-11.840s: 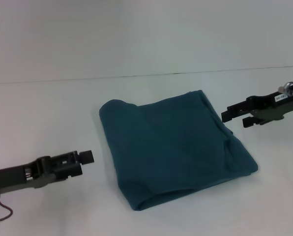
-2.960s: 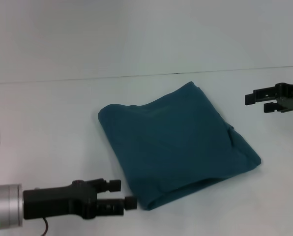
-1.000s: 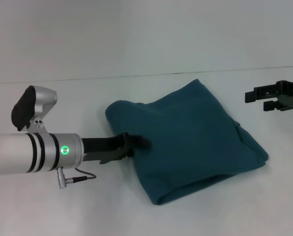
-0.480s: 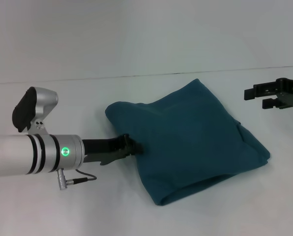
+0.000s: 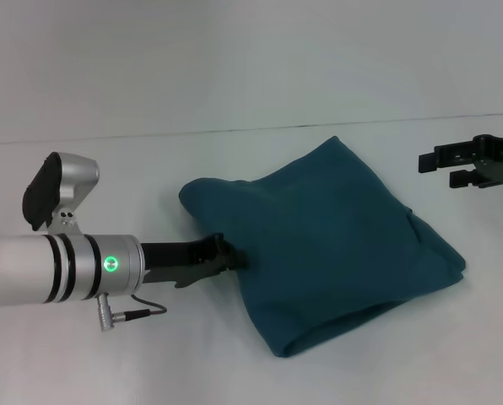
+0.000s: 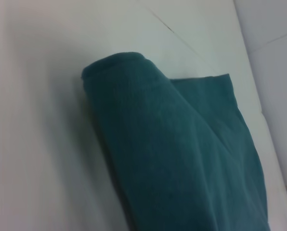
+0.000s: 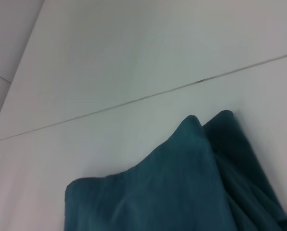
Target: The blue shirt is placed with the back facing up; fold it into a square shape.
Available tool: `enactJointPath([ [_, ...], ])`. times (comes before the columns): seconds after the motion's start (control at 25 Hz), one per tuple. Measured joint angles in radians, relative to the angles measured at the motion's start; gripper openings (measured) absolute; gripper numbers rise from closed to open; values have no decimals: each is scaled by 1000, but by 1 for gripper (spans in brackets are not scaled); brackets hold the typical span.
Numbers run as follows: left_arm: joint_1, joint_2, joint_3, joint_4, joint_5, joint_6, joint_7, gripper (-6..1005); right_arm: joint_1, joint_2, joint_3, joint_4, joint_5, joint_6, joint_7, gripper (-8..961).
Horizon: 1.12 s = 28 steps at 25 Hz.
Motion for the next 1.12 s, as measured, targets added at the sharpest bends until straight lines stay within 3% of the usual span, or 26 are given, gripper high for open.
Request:
enactJointPath([
  [0.4,103,6,-15,81,-10,101,2,5,-1,-1,3,13,0,-1,0,839],
  [0.64,108,51,-33,88,42,132,5,5,-1,-2,3,17,0,-3,-4,839],
  [0.84,64,100,-91,103,192,138,6,6,-2,-2,-3,23,-1,-15,-8,839],
  [1.12,1,127,-101,136,307,161,52,9,-2,-1,-6,23,-1,-25,-9,839],
])
